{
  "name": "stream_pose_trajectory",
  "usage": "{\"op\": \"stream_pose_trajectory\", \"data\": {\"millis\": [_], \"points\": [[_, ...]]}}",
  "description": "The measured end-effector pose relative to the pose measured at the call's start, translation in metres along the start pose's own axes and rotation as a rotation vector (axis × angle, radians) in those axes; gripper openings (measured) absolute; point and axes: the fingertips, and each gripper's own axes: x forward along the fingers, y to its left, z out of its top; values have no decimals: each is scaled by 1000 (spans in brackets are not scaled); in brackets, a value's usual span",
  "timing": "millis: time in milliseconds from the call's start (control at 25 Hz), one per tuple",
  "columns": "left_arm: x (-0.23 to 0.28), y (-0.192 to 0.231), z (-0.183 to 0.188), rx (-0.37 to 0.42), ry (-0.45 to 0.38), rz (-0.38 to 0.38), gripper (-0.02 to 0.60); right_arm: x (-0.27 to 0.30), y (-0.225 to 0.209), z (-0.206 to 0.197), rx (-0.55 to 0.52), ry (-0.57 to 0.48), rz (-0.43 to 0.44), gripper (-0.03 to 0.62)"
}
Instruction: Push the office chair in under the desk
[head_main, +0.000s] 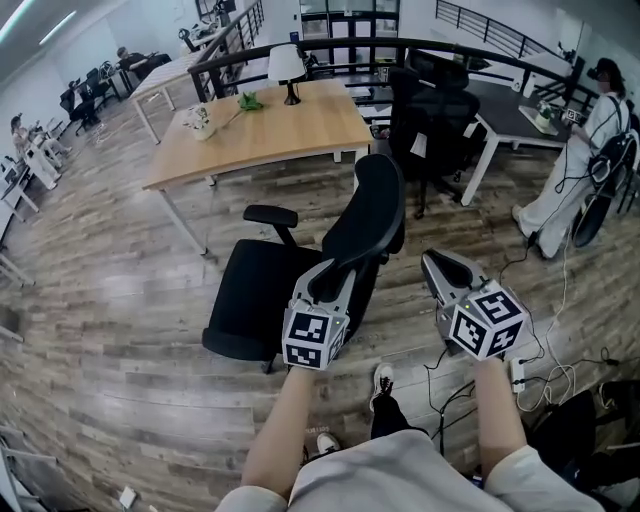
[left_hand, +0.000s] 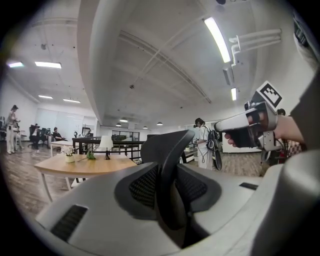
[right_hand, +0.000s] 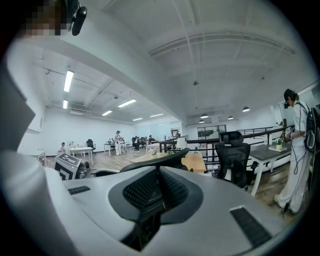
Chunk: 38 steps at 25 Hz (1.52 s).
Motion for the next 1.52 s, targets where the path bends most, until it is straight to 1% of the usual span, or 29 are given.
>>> {"op": "stream_pose_trajectory", "data": {"millis": [360,520,760,880,1040,1160,1320,1360,1400,1440,1520], "points": [[-48,8,-5,-24,6,2,146,-9,42,-8,17,3,9,41],[-68,11,-4,-34,4,11,152,-16,54,-8,15,4,-3,41],[-99,20,-8,-24,3,28,158,-24,71,-16,35,4,-14,41],[-113,26,-9,-31,-3,23,163,-26,79,-18,44,5,-15,41],[-128,31,-13,-35,4,17,175,-27,86,-25,25,28,-15,41],[-137,35,-14,-35,14,51,207,-28,87,-25,13,35,-22,41],[-142,39,-17,-13,35,118,219,-23,94,-20,3,30,-10,41],[-142,38,-18,-11,39,123,223,-21,97,-20,1,29,-5,41],[-141,38,-18,-12,42,125,246,-20,100,-20,0,28,0,41],[-140,38,-18,-14,44,127,253,-18,102,-19,0,27,5,41],[-139,39,-20,-5,63,141,253,-17,107,-18,4,24,17,41]]}}
